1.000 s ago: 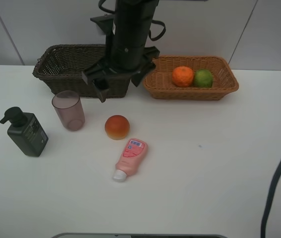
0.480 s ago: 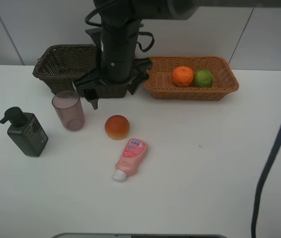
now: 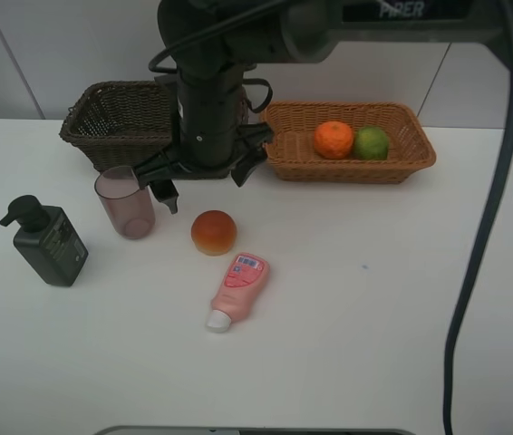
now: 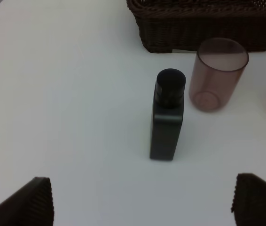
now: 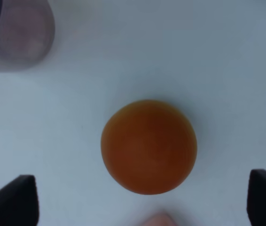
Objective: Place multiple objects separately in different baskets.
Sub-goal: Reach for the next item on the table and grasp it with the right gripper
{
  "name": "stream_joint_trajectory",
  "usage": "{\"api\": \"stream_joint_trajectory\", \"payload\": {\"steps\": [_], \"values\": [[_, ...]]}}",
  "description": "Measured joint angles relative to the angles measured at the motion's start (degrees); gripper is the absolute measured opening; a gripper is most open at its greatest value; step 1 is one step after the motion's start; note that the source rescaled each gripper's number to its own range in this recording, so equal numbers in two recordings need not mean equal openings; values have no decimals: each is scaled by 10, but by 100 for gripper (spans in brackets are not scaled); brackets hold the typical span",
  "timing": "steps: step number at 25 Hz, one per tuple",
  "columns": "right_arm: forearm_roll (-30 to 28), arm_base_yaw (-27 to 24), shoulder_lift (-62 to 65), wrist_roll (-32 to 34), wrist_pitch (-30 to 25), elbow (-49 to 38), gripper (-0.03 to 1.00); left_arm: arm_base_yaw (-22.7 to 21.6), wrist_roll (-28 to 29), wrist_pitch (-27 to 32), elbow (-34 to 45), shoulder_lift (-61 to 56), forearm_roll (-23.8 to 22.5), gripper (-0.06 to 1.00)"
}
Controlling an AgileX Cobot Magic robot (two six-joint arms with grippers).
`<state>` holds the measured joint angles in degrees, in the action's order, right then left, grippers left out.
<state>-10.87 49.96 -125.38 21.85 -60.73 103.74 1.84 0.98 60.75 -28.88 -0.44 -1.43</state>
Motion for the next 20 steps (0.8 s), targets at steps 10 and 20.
{"api": "stream_joint_trajectory", "payload": {"steps": [10, 20], "values": [[-1, 0, -3, 38, 1, 0, 96, 0, 0, 0, 0, 0, 0, 98], [4, 0, -3, 46, -2, 0, 96, 0, 0, 0, 0, 0, 0, 98]]}}
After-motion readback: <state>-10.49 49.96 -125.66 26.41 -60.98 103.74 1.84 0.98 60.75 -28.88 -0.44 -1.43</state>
